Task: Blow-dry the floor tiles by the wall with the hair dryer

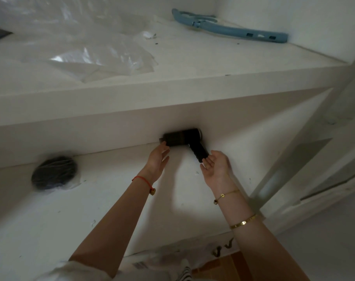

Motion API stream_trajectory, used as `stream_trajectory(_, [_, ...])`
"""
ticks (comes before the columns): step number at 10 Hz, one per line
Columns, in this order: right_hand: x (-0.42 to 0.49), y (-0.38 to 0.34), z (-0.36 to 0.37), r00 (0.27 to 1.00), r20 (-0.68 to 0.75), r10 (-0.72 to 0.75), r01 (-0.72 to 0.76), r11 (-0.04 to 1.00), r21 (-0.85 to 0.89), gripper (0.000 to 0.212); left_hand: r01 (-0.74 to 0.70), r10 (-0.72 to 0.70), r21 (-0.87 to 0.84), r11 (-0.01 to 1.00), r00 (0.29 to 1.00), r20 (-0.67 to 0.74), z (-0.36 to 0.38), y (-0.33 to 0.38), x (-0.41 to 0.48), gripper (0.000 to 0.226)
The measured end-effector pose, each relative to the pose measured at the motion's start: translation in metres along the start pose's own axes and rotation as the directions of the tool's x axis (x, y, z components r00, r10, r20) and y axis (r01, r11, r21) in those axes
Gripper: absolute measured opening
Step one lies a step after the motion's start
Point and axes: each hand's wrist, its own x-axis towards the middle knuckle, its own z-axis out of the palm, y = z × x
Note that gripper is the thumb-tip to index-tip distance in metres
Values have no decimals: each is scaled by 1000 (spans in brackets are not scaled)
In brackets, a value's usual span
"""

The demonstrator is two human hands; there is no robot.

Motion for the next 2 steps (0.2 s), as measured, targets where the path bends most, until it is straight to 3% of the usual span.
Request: stream_trajectory(2, [5, 1, -9, 999, 19, 49, -49, 999, -9, 50, -43, 44, 50, 998, 999, -4, -1, 4, -8, 49])
